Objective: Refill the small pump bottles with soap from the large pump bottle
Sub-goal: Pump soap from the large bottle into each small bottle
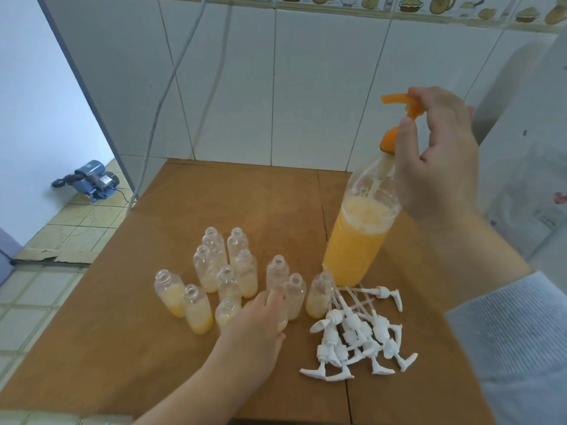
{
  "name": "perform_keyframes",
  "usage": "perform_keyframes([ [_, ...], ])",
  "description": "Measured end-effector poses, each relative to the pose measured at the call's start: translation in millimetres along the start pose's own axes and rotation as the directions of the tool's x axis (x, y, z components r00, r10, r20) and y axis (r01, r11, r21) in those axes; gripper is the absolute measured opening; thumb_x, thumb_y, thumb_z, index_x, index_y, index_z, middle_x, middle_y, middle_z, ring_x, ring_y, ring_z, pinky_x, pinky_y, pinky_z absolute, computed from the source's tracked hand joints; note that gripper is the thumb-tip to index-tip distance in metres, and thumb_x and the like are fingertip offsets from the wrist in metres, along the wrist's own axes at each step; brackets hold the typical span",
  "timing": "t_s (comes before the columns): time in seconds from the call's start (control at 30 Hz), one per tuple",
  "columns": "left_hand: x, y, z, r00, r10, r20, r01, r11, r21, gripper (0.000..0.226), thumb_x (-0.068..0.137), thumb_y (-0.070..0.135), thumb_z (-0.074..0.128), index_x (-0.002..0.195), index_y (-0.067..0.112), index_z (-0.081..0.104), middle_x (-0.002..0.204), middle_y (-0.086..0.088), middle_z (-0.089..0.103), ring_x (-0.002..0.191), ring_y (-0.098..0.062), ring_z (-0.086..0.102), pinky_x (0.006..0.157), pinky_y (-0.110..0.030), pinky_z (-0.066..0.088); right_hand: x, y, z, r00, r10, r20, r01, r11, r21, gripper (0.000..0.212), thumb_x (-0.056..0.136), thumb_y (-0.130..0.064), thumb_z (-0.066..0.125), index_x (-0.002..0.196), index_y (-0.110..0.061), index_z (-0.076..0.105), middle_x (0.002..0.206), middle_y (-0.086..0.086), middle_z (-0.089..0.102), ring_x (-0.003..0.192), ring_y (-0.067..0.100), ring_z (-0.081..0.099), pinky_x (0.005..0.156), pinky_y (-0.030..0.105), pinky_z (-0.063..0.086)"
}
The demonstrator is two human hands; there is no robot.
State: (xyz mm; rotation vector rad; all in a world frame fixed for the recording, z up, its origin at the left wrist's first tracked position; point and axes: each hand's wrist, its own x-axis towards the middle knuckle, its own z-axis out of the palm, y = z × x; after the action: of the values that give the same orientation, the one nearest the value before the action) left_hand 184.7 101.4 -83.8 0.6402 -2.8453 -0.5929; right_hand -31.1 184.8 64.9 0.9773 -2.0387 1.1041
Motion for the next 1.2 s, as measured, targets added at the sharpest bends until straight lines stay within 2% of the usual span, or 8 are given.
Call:
perform_keyframes([
  [0.27, 2.8, -0.5, 0.9, 1.0, 0.004, 0.0, -0.004, 0.997, 0.079, 0.043, 0.094, 0.024, 0.051, 0.131, 0.026, 0.03, 0.117, 0.013, 0.043, 0.092, -0.004, 0.05, 0.074, -0.015, 0.039, -0.1, -0.6, 0.7, 1.0, 0.012, 0.005, -0.012, 1.0, 0.015, 0.036, 0.096, -0.02, 0.039, 0.129, -0.013, 0.05, 0.13, 0.001, 0.051, 0.119, -0.002, 0.035, 0.115, 0.045, 0.019],
  [0.4, 7.1, 5.8, -4.3, 0.978, 0.125, -0.167, -0.103, 0.986, 0.134, 0.056, 0.06, 0.036, 0.085, 0.105, 0.017, 0.058, 0.098, 0.008, 0.06, 0.071, -0.006, 0.061, 0.048, -0.007, 0.032, 0.2, 0.0, 0.3, 1.0, 0.009, 0.013, -0.009, 1.0, 0.015, 0.036, 0.096, -0.021, 0.039, 0.13, -0.012, 0.05, 0.13, 0.001, 0.051, 0.122, 0.002, 0.038, 0.115, 0.046, 0.021],
  [0.5, 30.4, 16.2, -5.8, 0.919, 0.231, -0.32, -0.192, 0.97, 0.149, 0.048, 0.066, 0.041, 0.079, 0.102, 0.016, 0.058, 0.099, 0.004, 0.062, 0.091, -0.016, 0.062, 0.076, -0.027, 0.051, -0.1, -0.3, 0.0, 1.0, 0.006, 0.031, -0.007, 1.0, 0.008, 0.038, 0.096, -0.021, 0.038, 0.131, -0.011, 0.049, 0.131, 0.002, 0.05, 0.127, 0.011, 0.04, 0.119, 0.039, 0.013],
  [0.63, 73.7, 47.2, -20.0, 0.987, 0.158, -0.009, -0.149, 0.946, 0.289, 0.048, 0.082, 0.053, 0.058, 0.115, 0.019, 0.052, 0.112, 0.003, 0.056, 0.109, -0.021, 0.052, 0.1, -0.043, 0.033, 0.3, -0.4, -0.8, 0.999, 0.006, 0.036, -0.006, 1.0, -0.004, 0.038, 0.096, -0.021, 0.038, 0.131, -0.011, 0.048, 0.132, 0.002, 0.049, 0.128, 0.012, 0.039, 0.119, 0.038, 0.011],
  [0.77, 107.1, 64.6, -16.3, 0.949, 0.069, 0.308, -0.198, 0.891, 0.409, 0.036, 0.087, 0.039, 0.059, 0.115, 0.018, 0.05, 0.101, 0.001, 0.057, 0.097, -0.022, 0.054, 0.102, -0.046, 0.025, -0.2, -0.1, -0.2, 1.0, 0.003, 0.031, -0.003, 1.0, 0.001, 0.038, 0.096, -0.022, 0.038, 0.131, -0.011, 0.048, 0.132, 0.002, 0.049, 0.128, 0.012, 0.039, 0.117, 0.043, 0.016],
  [0.93, 115.1, 71.7, -3.0, 0.899, 0.027, 0.437, -0.254, 0.845, 0.47, 0.021, 0.088, 0.013, 0.057, 0.109, 0.015, 0.058, 0.094, -0.001, 0.061, 0.082, -0.02, 0.054, 0.098, -0.041, 0.031, 0.2, 2.0, 1.0, 1.0, 0.003, 0.022, -0.003, 1.0, -0.016, 0.038, 0.096, -0.022, 0.037, 0.131, -0.012, 0.048, 0.132, 0.001, 0.049, 0.128, 0.01, 0.039, 0.12, 0.035, 0.007],
  [1.07, 110.2, 75.8, -3.6, 0.89, 0.054, 0.454, -0.269, 0.865, 0.424, 0.023, 0.086, 0.0, 0.052, 0.106, 0.008, 0.06, 0.085, -0.004, 0.055, 0.067, -0.019, 0.05, 0.059, -0.03, 0.039, 0.3, 2.9, 2.1, 1.0, 0.006, 0.01, -0.006, 1.0, -0.019, 0.037, 0.096, -0.021, 0.038, 0.13, -0.013, 0.049, 0.131, 0.0, 0.05, 0.127, 0.009, 0.039, 0.118, 0.031, 0.005],
  [1.2, 102.9, 73.6, -21.4, 0.941, 0.073, 0.33, -0.195, 0.915, 0.353, 0.022, 0.087, 0.006, 0.054, 0.108, 0.01, 0.059, 0.099, -0.004, 0.06, 0.082, -0.019, 0.057, 0.068, -0.028, 0.048, 1.1, 4.1, 2.0, 1.0, -0.002, 0.011, 0.002, 1.0, -0.018, 0.037, 0.096, -0.021, 0.038, 0.131, -0.013, 0.049, 0.131, -0.001, 0.05, 0.128, 0.009, 0.038, 0.117, 0.03, 0.003],
])
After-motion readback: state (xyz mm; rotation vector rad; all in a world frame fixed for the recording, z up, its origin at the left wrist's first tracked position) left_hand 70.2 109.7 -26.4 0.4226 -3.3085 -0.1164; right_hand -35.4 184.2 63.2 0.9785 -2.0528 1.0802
